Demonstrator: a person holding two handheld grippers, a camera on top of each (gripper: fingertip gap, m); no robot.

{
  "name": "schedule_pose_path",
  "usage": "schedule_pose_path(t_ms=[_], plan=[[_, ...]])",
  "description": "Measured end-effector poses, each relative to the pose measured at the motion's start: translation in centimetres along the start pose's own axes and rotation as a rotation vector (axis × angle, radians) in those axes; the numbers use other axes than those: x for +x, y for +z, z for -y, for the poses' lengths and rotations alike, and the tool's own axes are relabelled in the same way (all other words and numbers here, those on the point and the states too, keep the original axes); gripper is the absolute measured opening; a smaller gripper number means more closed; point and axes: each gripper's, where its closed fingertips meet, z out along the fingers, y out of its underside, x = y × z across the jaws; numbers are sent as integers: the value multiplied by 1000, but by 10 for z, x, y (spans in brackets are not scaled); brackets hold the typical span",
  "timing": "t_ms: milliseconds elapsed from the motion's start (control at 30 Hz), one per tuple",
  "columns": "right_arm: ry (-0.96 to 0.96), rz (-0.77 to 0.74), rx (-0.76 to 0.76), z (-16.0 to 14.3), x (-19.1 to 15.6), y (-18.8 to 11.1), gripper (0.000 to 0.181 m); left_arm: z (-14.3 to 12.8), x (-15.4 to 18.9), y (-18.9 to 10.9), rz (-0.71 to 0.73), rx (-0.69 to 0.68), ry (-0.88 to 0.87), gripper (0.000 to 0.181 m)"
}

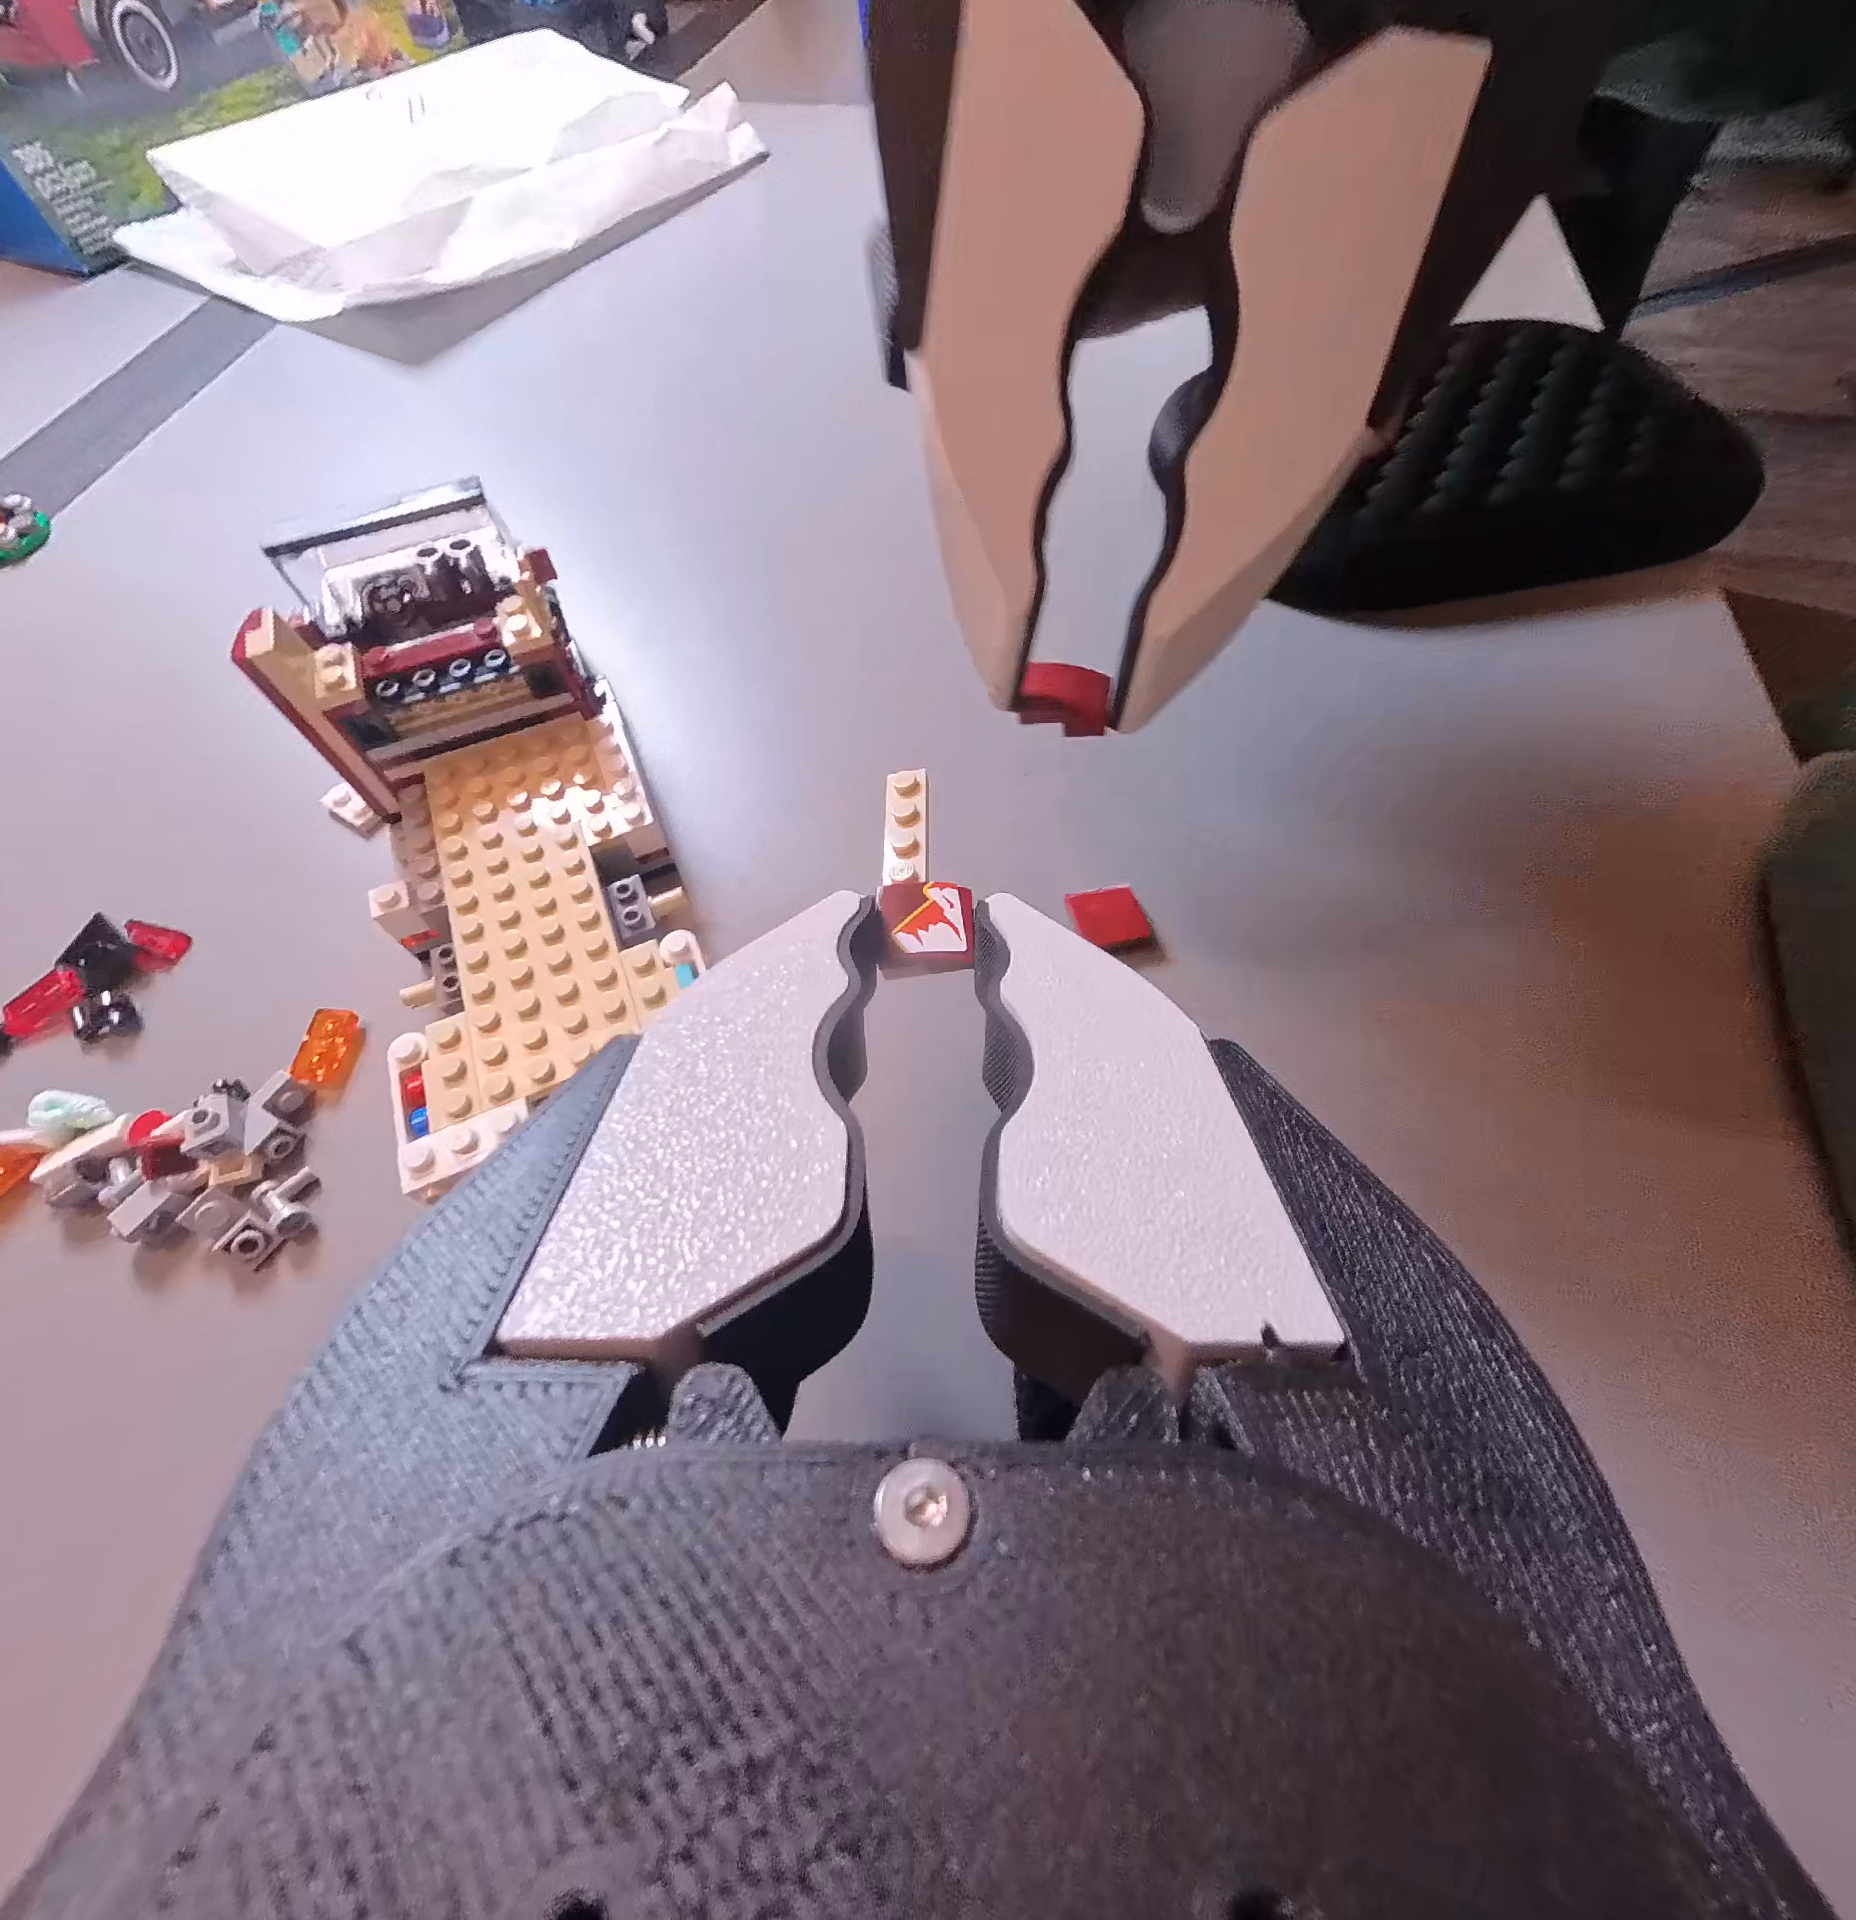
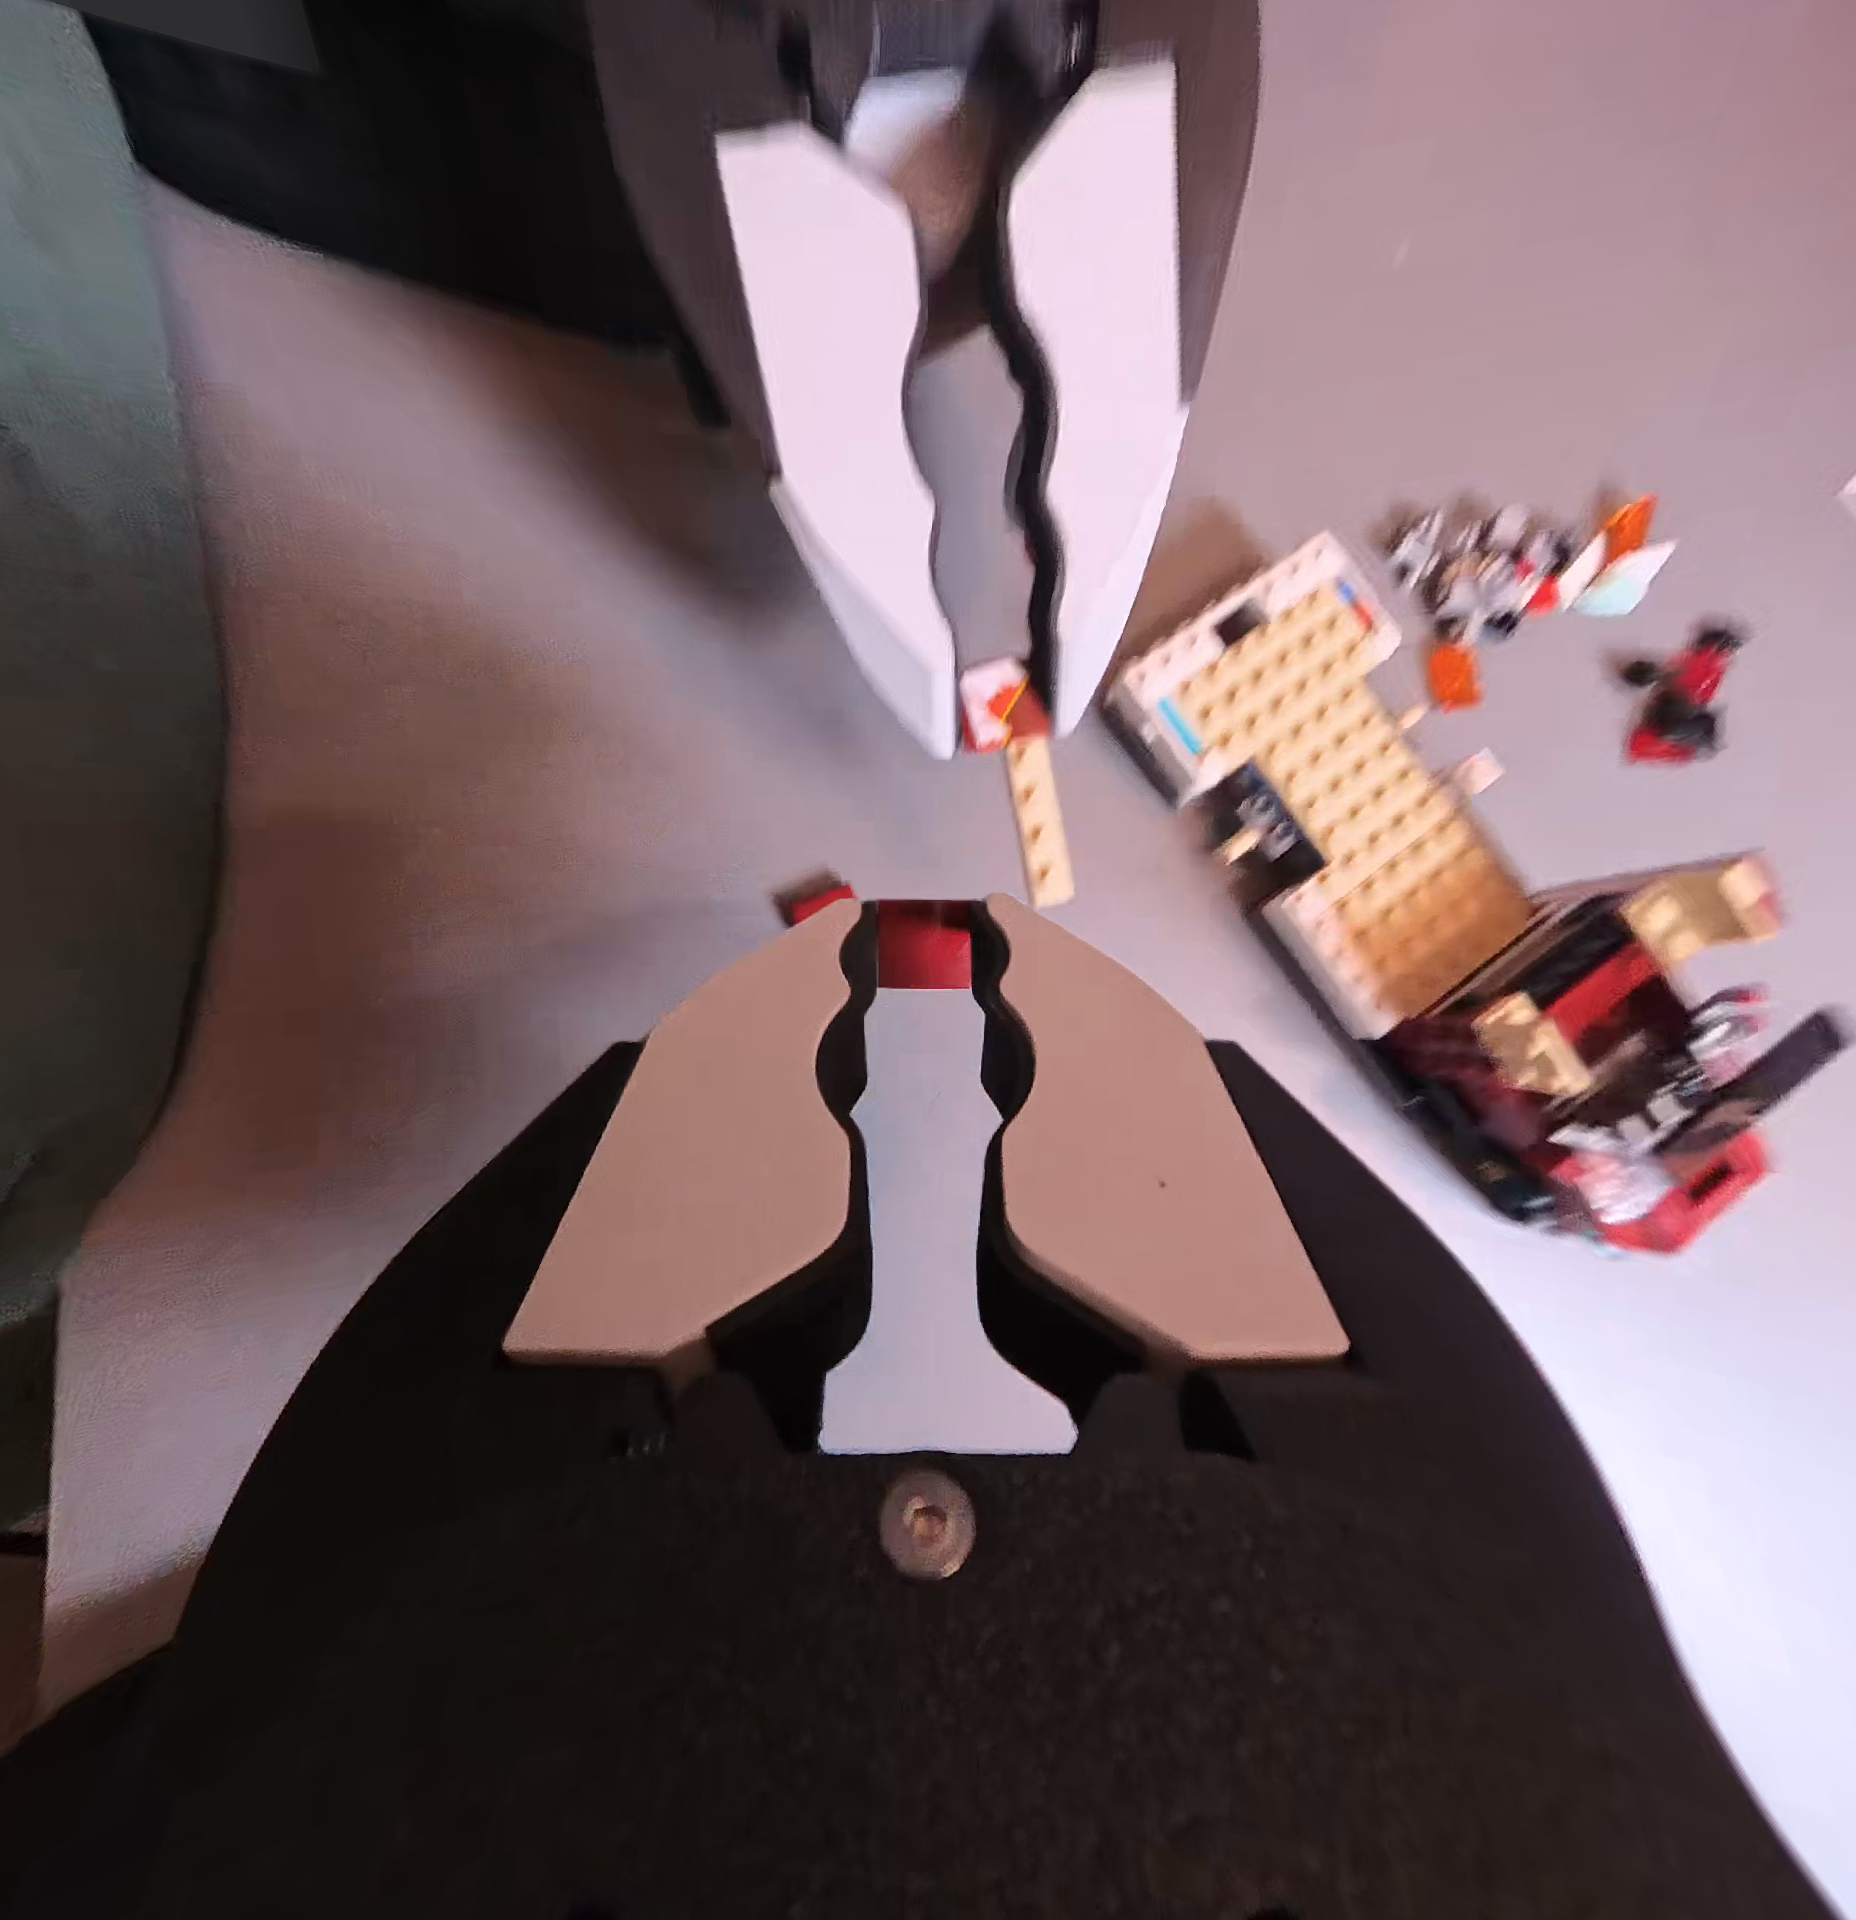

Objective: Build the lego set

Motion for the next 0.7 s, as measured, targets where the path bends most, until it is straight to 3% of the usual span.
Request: schedule_pose_path(t_ms=[167, 367, 700], plan=[[-143, 3, -62, 30, 11, -2, 17, 12, 7, -4, -24, 65, 61, 18], [-195, 77, -145, 33, 9, 4, 17, 23, 10, -11, -23, 125, 89, 18], [-200, 107, -159, 38, 8, 0, 17, 31, 13, -16, -37, 176, 82, 18]])
